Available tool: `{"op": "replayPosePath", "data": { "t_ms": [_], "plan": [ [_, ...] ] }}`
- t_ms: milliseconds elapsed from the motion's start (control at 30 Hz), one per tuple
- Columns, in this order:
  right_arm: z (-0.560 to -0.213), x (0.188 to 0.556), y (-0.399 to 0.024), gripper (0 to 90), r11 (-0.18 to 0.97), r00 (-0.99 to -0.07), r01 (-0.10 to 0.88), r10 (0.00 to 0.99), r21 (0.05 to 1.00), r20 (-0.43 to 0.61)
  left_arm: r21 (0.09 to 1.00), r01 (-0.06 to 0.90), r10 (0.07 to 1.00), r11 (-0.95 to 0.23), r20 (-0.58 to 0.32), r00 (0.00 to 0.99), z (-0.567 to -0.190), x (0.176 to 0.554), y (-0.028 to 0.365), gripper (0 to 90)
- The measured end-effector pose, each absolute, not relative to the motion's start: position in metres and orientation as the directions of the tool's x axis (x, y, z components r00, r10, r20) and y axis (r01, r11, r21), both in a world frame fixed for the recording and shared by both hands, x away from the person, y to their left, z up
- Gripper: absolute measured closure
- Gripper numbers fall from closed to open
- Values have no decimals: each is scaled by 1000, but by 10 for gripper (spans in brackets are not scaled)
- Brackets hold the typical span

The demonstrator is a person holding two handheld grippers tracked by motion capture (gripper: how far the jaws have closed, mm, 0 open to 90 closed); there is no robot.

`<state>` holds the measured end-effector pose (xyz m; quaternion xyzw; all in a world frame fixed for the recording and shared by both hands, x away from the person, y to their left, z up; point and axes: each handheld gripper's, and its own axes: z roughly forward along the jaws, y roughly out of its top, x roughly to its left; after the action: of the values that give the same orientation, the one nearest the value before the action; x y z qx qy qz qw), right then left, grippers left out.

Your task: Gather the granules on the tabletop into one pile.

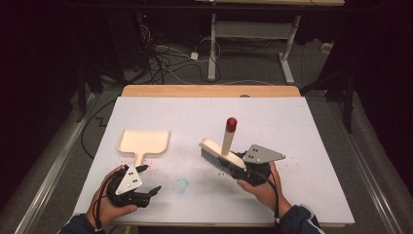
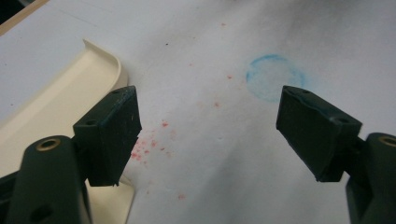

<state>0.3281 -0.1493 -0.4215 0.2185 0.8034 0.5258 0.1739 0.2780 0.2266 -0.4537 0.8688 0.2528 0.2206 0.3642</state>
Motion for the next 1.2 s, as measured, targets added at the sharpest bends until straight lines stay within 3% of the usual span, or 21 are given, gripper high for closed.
{"op": "replayPosePath", "data": {
  "t_ms": [33,167,333,633,800,967,1200],
  "plan": [
    [-421,328,-149,674,351,-844,168,534,921,-50,744,280,601,-606,199,774,-454,278,227,208],
    [-436,322,-150,675,420,-927,133,374,898,-37,742,284,605,-608,200,771,-454,278,227,209],
    [-454,333,-155,675,448,-956,131,293,884,-7,735,275,597,-620,214,773,-454,279,225,208],
    [-455,372,-163,675,450,-948,93,311,888,-59,727,279,585,-627,203,785,-456,280,223,208],
    [-452,384,-165,675,411,-940,117,339,904,-33,724,274,577,-633,206,790,-456,280,221,208],
    [-437,371,-168,675,408,-938,88,340,909,-62,733,272,590,-623,212,779,-454,279,224,209],
    [-405,343,-182,675,436,-906,118,415,892,-83,737,259,600,-624,240,763,-452,278,227,208]
  ]
}}
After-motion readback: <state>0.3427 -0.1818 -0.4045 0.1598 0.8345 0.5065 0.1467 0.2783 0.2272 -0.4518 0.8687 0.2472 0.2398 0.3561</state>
